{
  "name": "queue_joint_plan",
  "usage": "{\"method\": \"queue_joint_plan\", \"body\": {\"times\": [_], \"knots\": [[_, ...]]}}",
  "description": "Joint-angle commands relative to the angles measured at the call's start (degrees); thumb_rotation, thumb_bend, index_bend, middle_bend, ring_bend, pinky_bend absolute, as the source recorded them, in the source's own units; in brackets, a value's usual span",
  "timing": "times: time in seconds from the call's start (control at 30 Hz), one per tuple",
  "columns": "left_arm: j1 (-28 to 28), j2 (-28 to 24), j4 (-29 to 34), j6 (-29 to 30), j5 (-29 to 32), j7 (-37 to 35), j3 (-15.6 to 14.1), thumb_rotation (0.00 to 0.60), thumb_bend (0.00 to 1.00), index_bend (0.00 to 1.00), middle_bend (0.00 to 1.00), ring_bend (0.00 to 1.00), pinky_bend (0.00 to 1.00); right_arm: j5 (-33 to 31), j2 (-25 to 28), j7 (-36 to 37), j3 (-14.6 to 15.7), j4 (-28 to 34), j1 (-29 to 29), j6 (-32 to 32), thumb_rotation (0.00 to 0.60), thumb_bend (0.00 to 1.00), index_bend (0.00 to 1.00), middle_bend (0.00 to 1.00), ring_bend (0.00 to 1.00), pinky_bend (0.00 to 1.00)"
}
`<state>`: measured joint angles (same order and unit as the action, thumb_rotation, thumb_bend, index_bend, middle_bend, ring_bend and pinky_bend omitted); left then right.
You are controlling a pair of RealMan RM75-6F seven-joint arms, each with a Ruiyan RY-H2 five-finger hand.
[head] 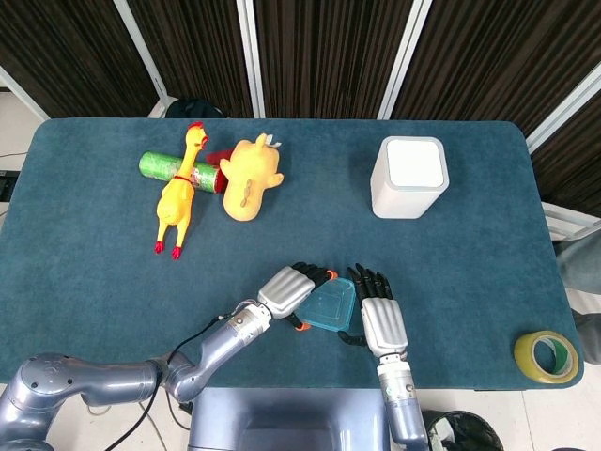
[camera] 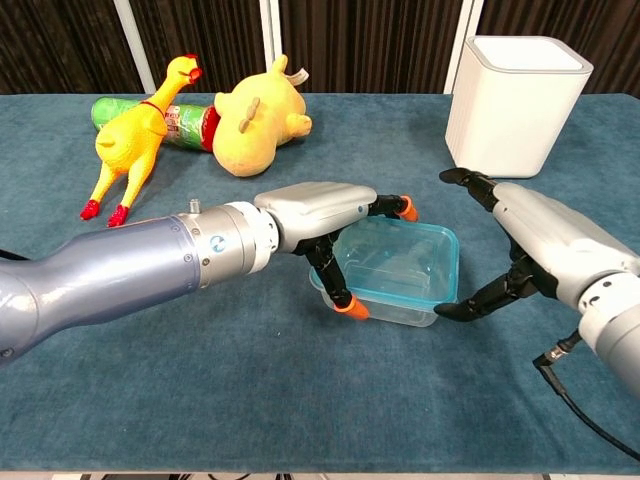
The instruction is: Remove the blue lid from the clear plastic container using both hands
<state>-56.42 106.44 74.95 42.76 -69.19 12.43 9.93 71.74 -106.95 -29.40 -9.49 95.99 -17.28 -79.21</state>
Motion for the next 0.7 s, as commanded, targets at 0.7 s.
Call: {"method": "queue_joint_plan", "body": {"times": [0.7], "knots": [[-1.1,-0.9,1.1,-2.4,1.4,-0.6,0.2,0.600,0.17,0.32,0.39,0.34,0.53,4.4,-1.8,5.8,-0.4,-4.1,-0.2,-2.2,0.600,0.24,0.00,0.00,0.00,0.00]]}}
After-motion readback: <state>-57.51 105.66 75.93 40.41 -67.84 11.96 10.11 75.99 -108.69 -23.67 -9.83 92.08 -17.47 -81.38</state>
